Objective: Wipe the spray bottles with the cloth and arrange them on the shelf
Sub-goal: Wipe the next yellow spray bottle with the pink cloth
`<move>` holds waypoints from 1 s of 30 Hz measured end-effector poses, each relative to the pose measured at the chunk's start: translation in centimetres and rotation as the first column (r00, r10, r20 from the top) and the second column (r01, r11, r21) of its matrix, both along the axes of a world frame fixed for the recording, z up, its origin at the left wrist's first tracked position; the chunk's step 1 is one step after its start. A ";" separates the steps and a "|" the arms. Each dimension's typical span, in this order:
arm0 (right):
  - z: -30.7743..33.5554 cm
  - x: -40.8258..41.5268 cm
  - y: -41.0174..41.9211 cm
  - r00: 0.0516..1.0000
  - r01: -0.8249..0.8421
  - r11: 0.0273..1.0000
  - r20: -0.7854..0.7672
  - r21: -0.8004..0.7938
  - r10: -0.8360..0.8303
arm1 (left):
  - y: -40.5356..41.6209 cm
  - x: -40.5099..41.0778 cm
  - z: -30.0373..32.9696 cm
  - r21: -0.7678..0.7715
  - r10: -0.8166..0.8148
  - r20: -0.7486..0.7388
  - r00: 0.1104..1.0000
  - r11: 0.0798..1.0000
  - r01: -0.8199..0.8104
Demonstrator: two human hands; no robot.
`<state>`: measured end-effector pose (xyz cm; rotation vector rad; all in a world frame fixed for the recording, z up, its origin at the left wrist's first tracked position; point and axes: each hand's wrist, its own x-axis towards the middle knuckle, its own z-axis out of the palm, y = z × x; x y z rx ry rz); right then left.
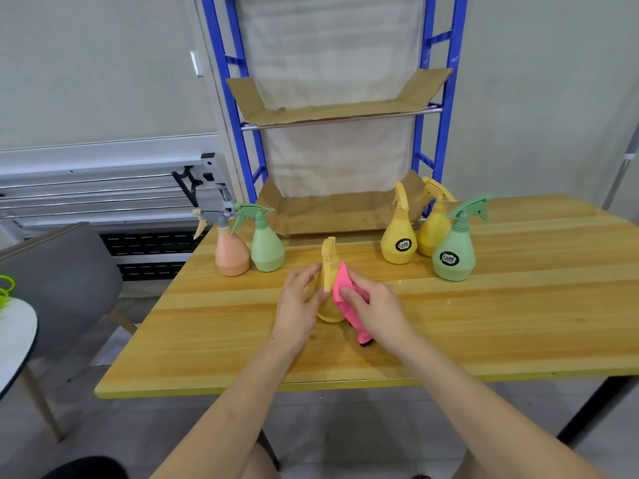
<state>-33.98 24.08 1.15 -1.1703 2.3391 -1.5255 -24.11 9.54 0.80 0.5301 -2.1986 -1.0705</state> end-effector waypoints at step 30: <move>-0.6 -0.2 -1.3 0.996 -0.055 0.997 -0.064 0.047 0.058 | 0.6 0.2 -1.3 0.013 -0.005 -0.016 1.000 1.000 0.005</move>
